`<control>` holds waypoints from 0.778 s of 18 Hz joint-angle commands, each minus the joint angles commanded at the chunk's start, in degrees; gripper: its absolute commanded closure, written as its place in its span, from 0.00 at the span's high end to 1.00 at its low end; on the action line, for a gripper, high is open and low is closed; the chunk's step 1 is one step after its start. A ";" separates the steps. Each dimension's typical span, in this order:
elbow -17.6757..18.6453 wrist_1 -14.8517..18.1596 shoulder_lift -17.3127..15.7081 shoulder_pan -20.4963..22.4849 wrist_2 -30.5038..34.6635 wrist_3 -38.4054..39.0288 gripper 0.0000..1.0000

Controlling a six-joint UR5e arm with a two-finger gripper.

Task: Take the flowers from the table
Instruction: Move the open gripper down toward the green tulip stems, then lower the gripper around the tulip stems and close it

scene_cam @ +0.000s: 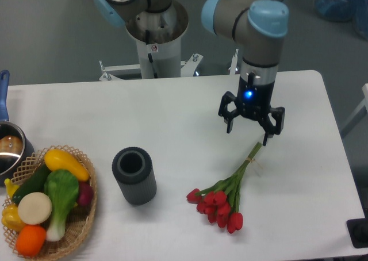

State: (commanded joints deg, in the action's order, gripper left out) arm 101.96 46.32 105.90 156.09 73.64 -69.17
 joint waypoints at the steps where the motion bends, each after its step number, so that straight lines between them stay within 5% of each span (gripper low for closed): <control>1: -0.44 0.00 0.79 -0.17 1.58 -0.35 1.00; 14: -1.06 -0.17 8.26 -1.32 3.79 -10.46 1.00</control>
State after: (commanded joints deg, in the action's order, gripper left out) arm 100.90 46.14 114.16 154.78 77.43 -79.63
